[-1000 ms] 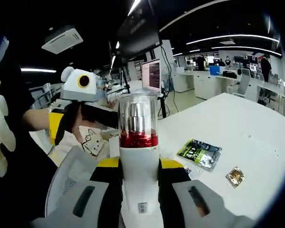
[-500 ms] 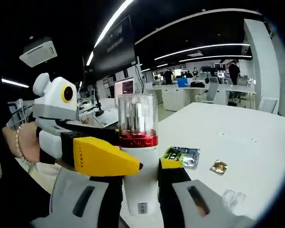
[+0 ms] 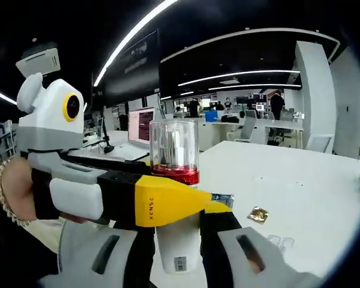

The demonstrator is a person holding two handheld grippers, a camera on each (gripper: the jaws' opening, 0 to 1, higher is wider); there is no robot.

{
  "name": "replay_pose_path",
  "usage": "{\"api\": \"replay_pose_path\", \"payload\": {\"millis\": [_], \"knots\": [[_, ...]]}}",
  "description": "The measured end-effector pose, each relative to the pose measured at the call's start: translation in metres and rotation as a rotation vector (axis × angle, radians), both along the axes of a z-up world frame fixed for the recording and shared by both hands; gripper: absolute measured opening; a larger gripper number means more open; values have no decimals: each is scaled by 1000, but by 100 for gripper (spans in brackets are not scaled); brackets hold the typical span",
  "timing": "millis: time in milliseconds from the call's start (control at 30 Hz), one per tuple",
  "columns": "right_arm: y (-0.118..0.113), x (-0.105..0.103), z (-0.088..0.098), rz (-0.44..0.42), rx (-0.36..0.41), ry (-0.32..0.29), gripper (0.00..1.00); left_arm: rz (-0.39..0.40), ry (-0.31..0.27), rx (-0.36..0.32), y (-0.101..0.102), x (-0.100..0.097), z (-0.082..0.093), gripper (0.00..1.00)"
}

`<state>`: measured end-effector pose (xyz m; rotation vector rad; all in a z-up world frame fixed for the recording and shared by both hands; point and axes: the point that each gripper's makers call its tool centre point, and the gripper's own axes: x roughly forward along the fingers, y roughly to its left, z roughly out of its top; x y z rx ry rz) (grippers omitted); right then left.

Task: Arrange the skincare products in the storage area until every visible bottle or jar stands upright without overlapping.

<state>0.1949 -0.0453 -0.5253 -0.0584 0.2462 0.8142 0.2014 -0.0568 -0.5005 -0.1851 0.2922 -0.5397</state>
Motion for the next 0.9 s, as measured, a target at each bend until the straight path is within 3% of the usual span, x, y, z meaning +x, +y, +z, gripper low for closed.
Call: {"api": "replay_pose_path", "payload": {"millis": [67,200,333,533,567,633,733,833,900], "knots": [[0,-3,-1,2,-15,0,27,14,-16,17,0,-1,0,25],[-2,-3,0,7,-13,12,27,21,-9,-19,0,-1,1,25],[-2,-5,2,32,-21,30,28,-9,23,-48,3,-1,2,24],[0,-18,26,141,75,-35,28,-76,101,-340,9,-11,20,24],[-1,-23,35,169,124,-11,29,-115,110,-391,9,-13,25,24],[-1,-24,41,214,142,-29,30,-154,93,-444,9,-15,34,24],[0,-28,50,286,213,21,31,-274,21,-413,2,-26,52,24],[1,-44,61,425,276,108,33,-415,-42,-384,-7,-41,71,24],[2,-54,72,510,293,91,33,-517,-75,-381,-13,-54,85,24]]}}
